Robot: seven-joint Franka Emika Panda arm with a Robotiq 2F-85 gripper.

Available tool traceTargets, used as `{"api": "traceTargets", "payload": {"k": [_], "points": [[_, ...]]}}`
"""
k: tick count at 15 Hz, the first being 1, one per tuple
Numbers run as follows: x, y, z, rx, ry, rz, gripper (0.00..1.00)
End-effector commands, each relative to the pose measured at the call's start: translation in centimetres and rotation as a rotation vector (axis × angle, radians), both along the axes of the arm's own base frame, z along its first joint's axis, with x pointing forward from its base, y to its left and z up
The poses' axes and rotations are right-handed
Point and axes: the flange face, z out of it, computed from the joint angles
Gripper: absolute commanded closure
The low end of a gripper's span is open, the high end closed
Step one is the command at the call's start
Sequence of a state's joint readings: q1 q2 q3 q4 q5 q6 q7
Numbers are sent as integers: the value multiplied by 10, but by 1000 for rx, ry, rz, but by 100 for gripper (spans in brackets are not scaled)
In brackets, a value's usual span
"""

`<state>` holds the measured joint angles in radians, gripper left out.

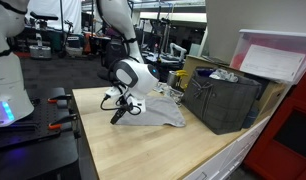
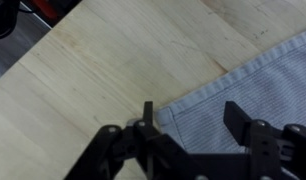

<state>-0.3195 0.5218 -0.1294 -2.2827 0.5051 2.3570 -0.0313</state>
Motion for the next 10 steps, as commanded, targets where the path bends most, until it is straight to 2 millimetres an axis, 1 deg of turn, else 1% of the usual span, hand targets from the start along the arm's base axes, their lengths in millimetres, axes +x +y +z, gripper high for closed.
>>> {"api": "traceTargets", "payload": {"k": [1, 6, 7, 10], "points": [[9, 2, -1, 3, -9, -32, 56], [17, 8, 1, 6, -15, -11, 95], [19, 8, 4, -1, -19, -8, 99], [23, 6, 26, -40, -34, -5, 100]]}}
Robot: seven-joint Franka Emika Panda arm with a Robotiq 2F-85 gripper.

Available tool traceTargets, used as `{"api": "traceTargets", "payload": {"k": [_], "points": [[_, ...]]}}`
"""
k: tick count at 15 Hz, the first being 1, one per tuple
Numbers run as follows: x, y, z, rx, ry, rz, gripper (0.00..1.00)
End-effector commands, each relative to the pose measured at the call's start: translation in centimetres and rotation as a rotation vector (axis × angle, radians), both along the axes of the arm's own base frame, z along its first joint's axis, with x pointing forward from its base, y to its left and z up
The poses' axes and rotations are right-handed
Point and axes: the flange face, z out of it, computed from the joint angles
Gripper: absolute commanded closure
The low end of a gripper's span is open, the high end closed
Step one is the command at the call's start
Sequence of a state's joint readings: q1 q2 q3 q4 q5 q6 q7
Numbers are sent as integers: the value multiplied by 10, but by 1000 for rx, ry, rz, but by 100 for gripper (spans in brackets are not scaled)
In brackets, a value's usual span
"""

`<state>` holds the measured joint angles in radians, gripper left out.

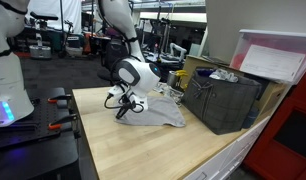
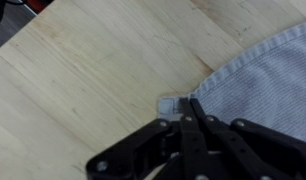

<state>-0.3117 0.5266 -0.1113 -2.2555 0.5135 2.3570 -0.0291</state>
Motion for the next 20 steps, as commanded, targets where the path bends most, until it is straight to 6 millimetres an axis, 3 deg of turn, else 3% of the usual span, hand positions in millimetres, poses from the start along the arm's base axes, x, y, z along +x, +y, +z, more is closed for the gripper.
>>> {"api": "traceTargets", "payload": {"k": [1, 6, 10, 20], "points": [[8, -3, 28, -53, -11, -21, 99], [12, -4, 64, -129, -13, -23, 99], [-6, -1, 79, -166, 32, -26, 99], [-104, 19, 56, -118, 211, -105, 99]]}}
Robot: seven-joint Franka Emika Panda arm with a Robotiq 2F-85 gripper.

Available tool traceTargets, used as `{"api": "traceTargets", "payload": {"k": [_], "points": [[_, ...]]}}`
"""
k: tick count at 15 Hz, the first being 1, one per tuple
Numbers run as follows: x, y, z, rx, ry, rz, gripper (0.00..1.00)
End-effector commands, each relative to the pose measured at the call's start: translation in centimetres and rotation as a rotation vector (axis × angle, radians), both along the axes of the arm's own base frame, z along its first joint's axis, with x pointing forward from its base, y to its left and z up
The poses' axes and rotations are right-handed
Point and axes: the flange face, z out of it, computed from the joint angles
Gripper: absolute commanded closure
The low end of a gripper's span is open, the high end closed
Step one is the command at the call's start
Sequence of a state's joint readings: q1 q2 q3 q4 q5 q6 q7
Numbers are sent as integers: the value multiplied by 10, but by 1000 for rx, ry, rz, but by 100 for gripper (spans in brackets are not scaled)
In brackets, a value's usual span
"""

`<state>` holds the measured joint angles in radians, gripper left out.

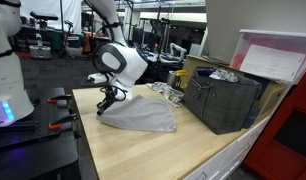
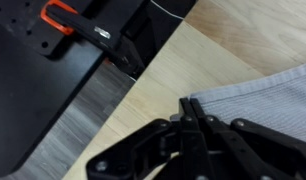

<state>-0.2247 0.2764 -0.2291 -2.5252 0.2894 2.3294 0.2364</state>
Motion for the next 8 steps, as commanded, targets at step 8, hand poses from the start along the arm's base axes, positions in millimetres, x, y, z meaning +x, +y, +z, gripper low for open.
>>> {"api": "traceTargets", "payload": {"k": [8], "points": [[22, -24, 114, -139, -156, -27, 99]]}}
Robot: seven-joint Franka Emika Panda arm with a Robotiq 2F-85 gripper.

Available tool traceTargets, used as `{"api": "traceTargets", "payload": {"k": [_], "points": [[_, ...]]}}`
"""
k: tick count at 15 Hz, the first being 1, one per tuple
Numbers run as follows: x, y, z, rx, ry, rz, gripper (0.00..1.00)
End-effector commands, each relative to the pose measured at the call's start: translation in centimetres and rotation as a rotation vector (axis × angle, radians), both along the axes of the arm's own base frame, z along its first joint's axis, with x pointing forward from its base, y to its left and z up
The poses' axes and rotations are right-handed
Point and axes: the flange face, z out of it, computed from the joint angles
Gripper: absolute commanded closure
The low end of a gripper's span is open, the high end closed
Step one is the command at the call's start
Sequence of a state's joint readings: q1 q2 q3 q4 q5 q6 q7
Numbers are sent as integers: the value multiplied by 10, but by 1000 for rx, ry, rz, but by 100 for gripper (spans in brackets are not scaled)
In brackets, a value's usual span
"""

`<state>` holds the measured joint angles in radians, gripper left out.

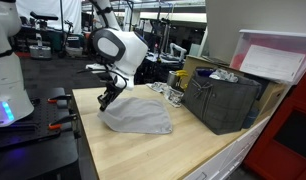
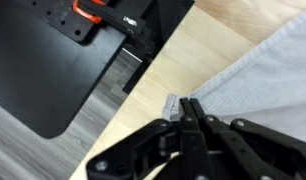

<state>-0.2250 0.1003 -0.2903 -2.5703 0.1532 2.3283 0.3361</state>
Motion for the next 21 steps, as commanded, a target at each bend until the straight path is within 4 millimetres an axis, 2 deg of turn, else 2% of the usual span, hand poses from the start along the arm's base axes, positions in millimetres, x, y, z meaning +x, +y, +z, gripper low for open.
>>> {"api": "traceTargets", "payload": {"k": [1, 4, 6, 9, 14, 17, 21], "points": [[41, -1, 73, -49, -129, 22, 99], [103, 15, 118, -67, -233, 85, 99], [142, 31, 137, -68, -286, 129, 99], [197, 52, 155, -84, -351, 192, 99], [260, 67, 151, -104, -378, 270, 99], [288, 81, 142, -95, -376, 311, 99], [321, 110, 137, -87, -367, 376, 99]]}}
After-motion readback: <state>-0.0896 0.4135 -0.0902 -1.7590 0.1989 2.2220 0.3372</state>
